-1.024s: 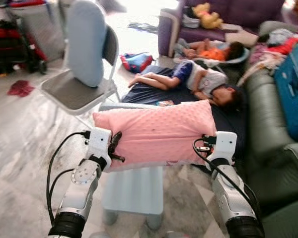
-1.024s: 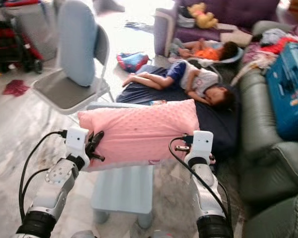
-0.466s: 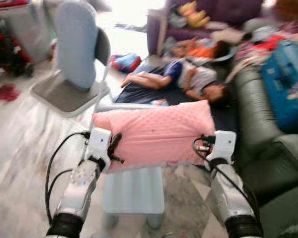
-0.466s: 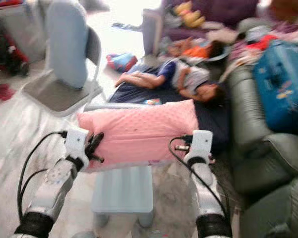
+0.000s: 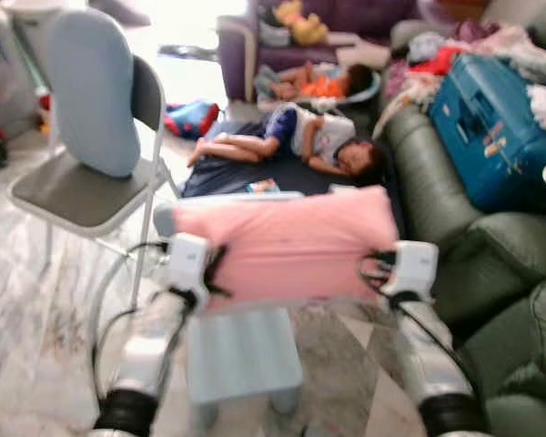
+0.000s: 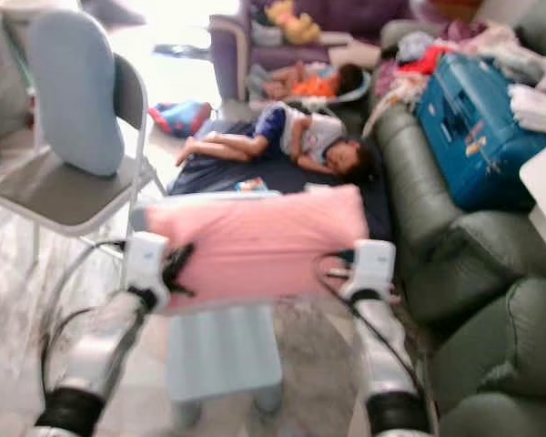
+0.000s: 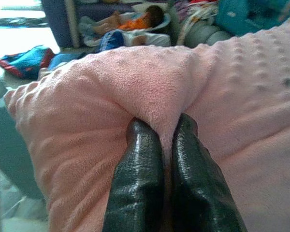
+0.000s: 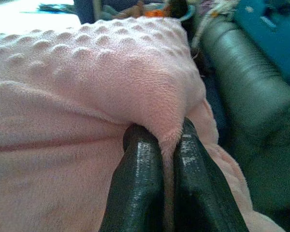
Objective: Move the pillow to the sofa
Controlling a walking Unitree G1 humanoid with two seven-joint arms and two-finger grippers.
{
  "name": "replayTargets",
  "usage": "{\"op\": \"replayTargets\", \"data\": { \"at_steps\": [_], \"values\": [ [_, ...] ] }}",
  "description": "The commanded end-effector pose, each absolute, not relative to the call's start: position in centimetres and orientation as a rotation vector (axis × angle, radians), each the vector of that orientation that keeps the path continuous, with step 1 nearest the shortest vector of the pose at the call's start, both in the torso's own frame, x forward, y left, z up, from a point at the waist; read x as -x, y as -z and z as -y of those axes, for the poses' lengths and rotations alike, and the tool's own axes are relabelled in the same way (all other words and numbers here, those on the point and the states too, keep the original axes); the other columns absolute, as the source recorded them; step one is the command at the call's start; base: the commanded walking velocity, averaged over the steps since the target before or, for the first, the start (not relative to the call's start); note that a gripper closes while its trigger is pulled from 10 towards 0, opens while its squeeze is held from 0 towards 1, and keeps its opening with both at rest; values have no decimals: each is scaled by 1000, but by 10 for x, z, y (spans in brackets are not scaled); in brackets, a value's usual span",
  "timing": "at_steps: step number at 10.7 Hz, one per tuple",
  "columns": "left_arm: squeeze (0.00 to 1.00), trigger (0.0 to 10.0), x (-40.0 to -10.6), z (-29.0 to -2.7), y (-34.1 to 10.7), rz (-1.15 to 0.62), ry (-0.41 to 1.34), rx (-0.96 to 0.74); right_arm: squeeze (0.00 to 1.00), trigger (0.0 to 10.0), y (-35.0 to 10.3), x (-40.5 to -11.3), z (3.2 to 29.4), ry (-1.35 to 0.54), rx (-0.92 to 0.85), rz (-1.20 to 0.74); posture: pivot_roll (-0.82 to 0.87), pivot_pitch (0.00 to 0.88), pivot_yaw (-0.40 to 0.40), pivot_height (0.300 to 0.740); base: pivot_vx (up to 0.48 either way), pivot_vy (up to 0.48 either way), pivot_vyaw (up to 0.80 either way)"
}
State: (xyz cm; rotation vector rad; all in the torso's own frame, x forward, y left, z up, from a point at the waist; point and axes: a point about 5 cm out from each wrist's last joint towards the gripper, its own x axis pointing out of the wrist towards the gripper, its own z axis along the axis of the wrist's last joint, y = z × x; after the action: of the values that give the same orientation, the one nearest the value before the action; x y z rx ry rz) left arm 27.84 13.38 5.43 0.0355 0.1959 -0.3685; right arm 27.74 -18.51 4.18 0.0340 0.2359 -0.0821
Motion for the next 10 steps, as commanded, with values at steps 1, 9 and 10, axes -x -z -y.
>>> {"op": "replayTargets", "data": {
  "at_steps": [1, 9, 10],
  "values": [
    [0, 10000, -279, -144, -56, -189, 342, -49, 0, 10000, -45, -279, 191, 117, -38, -223, -36, 0, -34, 740, 0, 289, -781],
    [0, 10000, -276, -142, -55, -190, 342, -49, 0, 10000, -43, -277, 192, 111, -27, -230, -43, 0, -40, 740, 0, 210, -781],
    [0, 10000, -276, -141, -54, -193, 346, -44, 0, 10000, -43, -277, 192, 109, -27, -230, -44, 0, -41, 740, 0, 0, -638]
  ]
}}
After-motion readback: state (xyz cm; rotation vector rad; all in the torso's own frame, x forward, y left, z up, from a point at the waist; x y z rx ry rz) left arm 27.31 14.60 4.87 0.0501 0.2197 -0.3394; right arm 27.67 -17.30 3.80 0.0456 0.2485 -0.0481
